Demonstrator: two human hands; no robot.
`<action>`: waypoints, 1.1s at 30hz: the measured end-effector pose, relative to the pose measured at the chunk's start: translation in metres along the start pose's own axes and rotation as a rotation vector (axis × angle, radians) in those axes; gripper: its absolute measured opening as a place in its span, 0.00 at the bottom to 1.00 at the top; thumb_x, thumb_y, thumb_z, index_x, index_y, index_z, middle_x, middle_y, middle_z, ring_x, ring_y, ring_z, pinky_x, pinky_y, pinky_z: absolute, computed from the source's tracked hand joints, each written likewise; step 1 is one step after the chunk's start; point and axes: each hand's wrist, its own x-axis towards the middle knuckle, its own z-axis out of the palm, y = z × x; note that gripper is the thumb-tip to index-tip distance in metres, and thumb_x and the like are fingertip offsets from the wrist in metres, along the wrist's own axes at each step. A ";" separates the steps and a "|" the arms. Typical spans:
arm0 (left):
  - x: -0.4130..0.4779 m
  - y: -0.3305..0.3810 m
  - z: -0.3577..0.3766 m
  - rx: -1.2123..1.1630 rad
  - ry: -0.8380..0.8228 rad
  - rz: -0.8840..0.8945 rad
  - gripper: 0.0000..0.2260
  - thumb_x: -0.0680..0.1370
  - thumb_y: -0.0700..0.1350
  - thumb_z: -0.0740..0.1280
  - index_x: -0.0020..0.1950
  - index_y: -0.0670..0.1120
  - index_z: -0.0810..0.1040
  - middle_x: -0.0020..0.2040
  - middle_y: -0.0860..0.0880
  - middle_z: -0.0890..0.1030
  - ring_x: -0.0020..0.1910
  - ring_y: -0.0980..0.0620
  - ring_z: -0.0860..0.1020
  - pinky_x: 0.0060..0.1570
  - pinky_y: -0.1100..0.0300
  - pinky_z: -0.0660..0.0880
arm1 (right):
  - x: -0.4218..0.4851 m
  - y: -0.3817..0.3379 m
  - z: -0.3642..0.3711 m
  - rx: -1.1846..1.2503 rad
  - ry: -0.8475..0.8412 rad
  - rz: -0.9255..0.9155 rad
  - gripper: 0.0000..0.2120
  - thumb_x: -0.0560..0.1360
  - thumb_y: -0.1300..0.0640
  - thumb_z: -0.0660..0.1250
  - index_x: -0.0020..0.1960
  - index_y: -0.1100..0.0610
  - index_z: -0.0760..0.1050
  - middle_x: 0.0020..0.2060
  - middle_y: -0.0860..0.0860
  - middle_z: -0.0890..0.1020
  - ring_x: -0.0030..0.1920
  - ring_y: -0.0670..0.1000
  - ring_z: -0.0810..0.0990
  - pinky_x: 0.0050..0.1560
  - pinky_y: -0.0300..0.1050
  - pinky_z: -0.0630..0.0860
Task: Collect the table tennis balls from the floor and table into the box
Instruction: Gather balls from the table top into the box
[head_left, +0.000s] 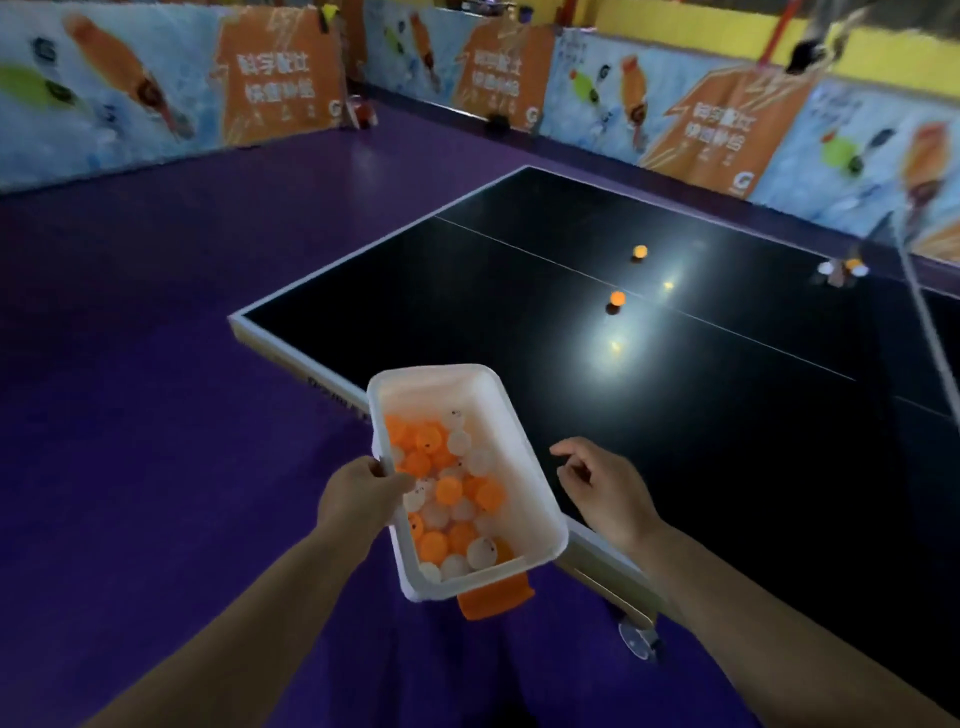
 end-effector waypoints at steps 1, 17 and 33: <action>0.011 0.009 0.003 0.010 -0.016 0.012 0.04 0.72 0.43 0.71 0.43 0.44 0.78 0.43 0.42 0.83 0.44 0.43 0.83 0.47 0.42 0.81 | 0.006 0.002 -0.002 0.003 0.029 0.027 0.11 0.78 0.57 0.62 0.60 0.50 0.74 0.37 0.41 0.77 0.33 0.45 0.77 0.35 0.39 0.74; 0.184 0.136 0.149 0.110 -0.103 0.073 0.05 0.74 0.44 0.71 0.42 0.46 0.76 0.41 0.44 0.82 0.41 0.47 0.81 0.45 0.49 0.81 | 0.234 0.132 -0.059 0.045 0.174 0.308 0.15 0.76 0.58 0.62 0.62 0.50 0.72 0.42 0.45 0.79 0.43 0.48 0.77 0.43 0.42 0.70; 0.339 0.225 0.244 0.000 0.094 -0.084 0.11 0.71 0.48 0.73 0.45 0.41 0.77 0.44 0.39 0.82 0.42 0.42 0.83 0.44 0.43 0.81 | 0.540 0.253 -0.056 -0.365 0.017 0.236 0.20 0.73 0.61 0.63 0.65 0.57 0.72 0.63 0.61 0.69 0.62 0.63 0.68 0.58 0.55 0.71</action>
